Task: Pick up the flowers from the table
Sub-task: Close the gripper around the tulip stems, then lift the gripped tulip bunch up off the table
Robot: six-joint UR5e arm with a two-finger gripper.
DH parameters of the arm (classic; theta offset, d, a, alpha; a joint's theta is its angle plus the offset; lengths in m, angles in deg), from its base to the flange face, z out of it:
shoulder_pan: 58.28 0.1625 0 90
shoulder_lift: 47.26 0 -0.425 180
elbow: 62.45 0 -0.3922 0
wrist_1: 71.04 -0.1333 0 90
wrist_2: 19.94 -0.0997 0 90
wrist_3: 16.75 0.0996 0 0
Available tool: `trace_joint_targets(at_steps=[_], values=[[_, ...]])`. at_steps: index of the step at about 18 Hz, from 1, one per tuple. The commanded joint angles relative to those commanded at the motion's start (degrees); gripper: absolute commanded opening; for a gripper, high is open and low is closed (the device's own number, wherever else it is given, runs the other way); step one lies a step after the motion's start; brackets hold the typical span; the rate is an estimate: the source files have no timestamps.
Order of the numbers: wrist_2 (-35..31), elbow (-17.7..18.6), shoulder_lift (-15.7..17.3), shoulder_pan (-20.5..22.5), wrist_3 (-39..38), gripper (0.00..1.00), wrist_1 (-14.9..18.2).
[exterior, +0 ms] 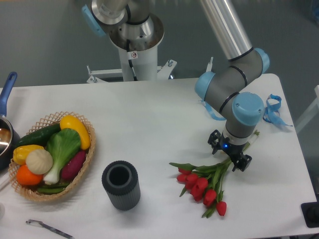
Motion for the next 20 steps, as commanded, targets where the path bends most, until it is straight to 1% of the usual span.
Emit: trace_joint_targets(at_steps=[2,5,8,9,11,12,14,16,18,20], values=[[0.0,0.0,0.0,-0.3,-0.1,0.89,-0.2],[0.0,0.1,0.0,-0.4,-0.4,0.81,-0.3],[0.1,0.1,0.0,-0.4,-0.5,0.67,-0.8],[0.1,0.1,0.0,-0.4,-0.6,0.65,-0.9],[0.1,0.1,-0.1,-0.4,-0.7,0.58,-1.1],[0.1,0.1,-0.1,-0.4,-0.7,0.57,-1.1],[0.2,0.1,0.0,-0.4,-0.8,0.48,-1.1],[0.3,0.0,0.1,-0.4,-1.0,0.42,-1.1],[0.3,-0.1,0.2,-0.5,-1.3,0.32,-1.1],[0.3,-0.3,0.4,-0.6,-1.3,0.28,-1.1]])
